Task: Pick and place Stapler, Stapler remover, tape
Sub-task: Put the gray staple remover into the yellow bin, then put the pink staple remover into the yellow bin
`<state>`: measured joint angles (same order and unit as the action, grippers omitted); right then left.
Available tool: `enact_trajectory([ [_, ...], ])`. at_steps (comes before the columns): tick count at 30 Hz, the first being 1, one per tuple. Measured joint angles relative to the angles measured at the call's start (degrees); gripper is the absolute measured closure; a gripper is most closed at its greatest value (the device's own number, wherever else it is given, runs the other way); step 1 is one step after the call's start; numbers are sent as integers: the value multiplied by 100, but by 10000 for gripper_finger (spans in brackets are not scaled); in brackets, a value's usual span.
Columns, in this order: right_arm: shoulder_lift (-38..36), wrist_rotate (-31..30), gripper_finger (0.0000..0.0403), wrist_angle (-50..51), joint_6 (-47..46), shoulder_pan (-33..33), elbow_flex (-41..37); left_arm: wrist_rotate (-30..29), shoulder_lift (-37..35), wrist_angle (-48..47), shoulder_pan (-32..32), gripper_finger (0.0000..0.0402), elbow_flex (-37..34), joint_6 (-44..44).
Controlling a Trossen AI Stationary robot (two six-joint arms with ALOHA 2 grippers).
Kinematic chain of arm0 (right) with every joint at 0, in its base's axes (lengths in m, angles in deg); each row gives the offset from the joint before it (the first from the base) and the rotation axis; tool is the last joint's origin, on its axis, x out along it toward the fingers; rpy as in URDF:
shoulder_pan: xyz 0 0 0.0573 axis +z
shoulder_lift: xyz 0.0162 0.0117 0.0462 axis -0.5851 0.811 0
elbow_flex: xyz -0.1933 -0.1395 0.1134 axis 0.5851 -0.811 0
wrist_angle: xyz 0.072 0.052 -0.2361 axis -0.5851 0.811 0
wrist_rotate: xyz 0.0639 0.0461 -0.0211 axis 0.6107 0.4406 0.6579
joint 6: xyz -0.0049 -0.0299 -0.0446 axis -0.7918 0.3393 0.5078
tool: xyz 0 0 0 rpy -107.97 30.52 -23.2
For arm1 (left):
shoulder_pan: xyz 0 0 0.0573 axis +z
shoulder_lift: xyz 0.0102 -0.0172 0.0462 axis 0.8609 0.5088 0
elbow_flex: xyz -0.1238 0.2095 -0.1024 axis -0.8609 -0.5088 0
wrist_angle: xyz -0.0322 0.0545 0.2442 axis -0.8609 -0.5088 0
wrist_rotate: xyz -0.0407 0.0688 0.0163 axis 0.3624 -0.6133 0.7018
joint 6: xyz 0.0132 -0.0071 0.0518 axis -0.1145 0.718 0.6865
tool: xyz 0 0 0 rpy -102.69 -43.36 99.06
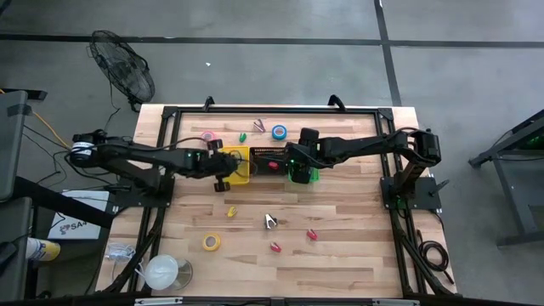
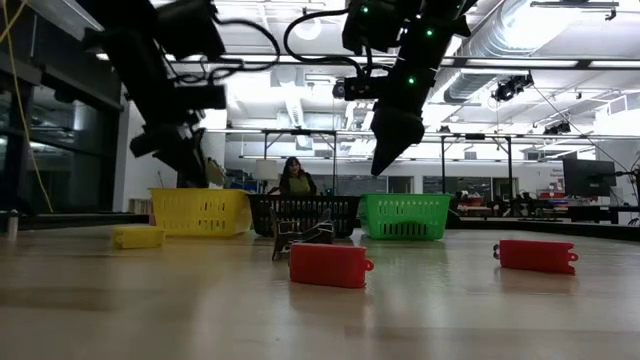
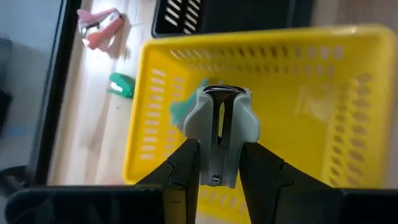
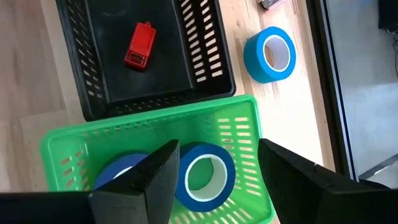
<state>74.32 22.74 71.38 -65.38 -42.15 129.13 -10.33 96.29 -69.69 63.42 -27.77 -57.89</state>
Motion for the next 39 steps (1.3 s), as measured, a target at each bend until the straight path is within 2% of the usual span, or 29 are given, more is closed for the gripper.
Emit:
enact_trajectory([
  [5, 0, 26, 194, 25, -3, 0, 0, 514, 115, 124, 389, 315, -1, 155],
  [11, 0, 24, 194, 15, -1, -1, 0, 1046, 111, 283, 586, 286, 0, 313],
  [20, 0, 40, 194, 9, 2, -1, 0, 1043, 111, 398, 573, 251, 0, 343],
  [31, 0, 136, 194, -9, 16, 0, 0, 1115, 106, 395, 573, 158, 0, 455],
  [34, 0, 127, 194, -76, 60, -1, 0, 1077, -12, 391, 573, 148, 0, 459],
  [39, 0, 116, 194, -231, 217, -46, 100, 687, -477, 381, 573, 145, 1, 643],
])
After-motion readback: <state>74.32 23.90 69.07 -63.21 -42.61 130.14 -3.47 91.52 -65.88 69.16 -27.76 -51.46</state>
